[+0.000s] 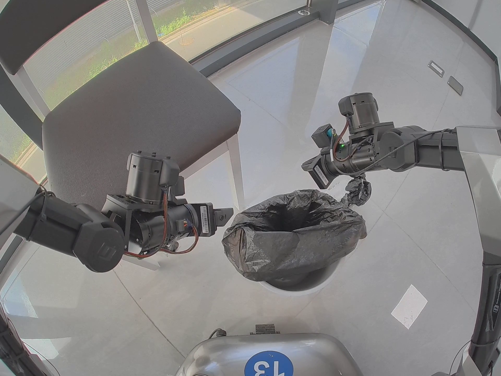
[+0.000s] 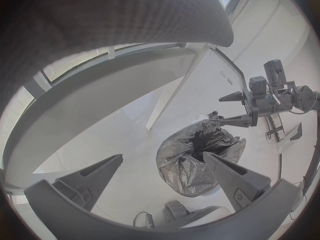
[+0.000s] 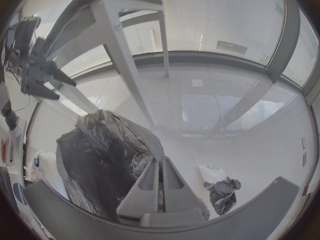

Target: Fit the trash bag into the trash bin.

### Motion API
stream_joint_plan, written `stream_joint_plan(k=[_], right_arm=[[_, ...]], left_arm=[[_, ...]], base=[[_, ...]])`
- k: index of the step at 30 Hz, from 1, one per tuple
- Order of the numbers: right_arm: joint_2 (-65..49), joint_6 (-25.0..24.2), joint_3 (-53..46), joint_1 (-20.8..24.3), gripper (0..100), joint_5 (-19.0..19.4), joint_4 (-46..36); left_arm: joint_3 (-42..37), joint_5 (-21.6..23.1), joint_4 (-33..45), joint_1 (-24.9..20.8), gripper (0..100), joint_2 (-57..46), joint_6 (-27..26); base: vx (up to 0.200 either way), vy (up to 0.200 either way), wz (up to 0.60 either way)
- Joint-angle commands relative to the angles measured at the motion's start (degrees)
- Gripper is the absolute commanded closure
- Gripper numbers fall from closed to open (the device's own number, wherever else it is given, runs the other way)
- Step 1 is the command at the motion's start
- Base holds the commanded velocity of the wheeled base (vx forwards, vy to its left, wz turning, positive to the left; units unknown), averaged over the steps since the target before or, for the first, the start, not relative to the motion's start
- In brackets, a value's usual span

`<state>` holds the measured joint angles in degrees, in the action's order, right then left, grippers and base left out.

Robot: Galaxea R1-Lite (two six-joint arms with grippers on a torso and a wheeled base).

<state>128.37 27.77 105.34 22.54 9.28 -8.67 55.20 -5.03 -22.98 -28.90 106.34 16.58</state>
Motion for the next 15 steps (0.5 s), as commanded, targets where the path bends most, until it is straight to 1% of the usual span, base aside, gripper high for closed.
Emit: stream_joint_plan(k=[1, 2, 9, 12, 15], right_arm=[[0.7, 0.0, 0.1, 0.2, 100, 0.0, 0.0], [0.7, 0.0, 0.1, 0.2, 0, 0.0, 0.1], [-0.7, -0.1, -0.9, 0.8, 0, 0.2, -0.6], [-3.7, 0.4, -4.4, 1.1, 0, 0.3, -2.0], [-7.3, 0.4, -10.7, 1.0, 0, 0.6, -2.6]], left_arm=[[-0.4, -0.2, 0.0, 0.1, 0, -0.6, 0.1], [-0.4, -0.4, 0.0, 0.1, 0, -0.7, 0.1], [-2.0, -0.6, 0.0, -0.1, 0, -1.9, 0.1], [-3.1, -0.6, 0.0, -0.6, 0, -2.5, 0.1], [-3.1, -0.6, -0.1, -0.7, 0, -2.5, 0.1]], base=[[0.0, 0.0, 0.0], [0.0, 0.0, 0.0], [0.0, 0.0, 0.0], [0.0, 0.0, 0.0], [0.0, 0.0, 0.0]])
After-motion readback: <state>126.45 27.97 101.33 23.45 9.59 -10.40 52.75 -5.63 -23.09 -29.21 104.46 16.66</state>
